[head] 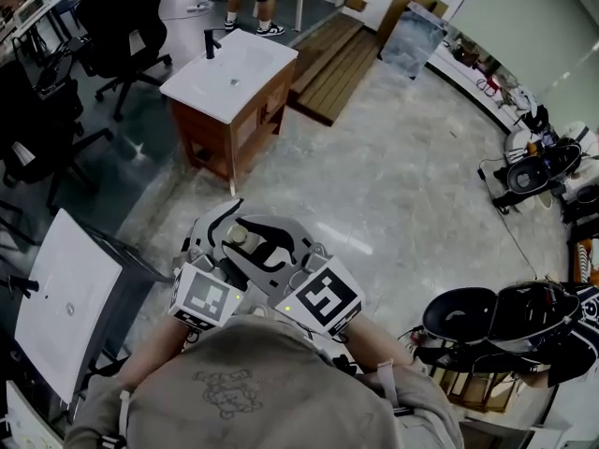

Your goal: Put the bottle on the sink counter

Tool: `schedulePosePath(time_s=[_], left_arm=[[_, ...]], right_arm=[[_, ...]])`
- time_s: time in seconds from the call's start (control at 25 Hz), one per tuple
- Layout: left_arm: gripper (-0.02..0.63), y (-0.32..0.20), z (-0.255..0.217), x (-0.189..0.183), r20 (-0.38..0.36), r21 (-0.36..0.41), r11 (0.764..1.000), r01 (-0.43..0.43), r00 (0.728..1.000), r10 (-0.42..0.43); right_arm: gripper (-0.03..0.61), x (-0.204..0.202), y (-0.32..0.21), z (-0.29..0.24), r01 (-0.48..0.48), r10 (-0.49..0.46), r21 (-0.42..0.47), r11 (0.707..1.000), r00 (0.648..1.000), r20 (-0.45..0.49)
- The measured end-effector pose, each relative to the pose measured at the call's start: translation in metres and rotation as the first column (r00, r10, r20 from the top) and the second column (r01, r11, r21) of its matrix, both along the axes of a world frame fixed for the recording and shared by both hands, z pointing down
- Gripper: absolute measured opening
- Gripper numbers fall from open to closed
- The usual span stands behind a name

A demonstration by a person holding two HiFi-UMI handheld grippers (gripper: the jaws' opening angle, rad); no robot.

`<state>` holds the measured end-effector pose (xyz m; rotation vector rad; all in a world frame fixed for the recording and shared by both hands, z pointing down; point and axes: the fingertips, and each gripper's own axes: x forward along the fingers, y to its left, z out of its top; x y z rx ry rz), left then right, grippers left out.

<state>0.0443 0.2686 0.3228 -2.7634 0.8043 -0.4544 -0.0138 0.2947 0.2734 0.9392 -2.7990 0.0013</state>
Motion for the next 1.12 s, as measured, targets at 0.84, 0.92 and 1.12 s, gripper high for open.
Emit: schedulePosePath(time_s=[0.84, 0.92, 1.12], left_arm=[[0.341, -0.035, 0.019, 0.013, -0.008, 0.021, 0.999, 0.039, 0.999, -0.039], [0.341, -0.042, 0.021, 0.015, -0.007, 0.016, 0.999, 0.035, 0.999, -0.034], [0.341, -0.063, 0.027, 0.012, -0.003, 0.000, 0.999, 0.036, 0.999, -0.036]], right_arm=[[0.144, 0.014, -0.031, 0.019, 0.026, -0.026, 0.030, 0.999, 0.999, -0.018], [0.144, 0.015, -0.039, 0.023, 0.023, -0.023, 0.025, 0.999, 1.000, -0.020], [0.144, 0.012, -0.061, 0.028, 0.025, -0.025, 0.006, 1.000, 1.000, -0.011]])
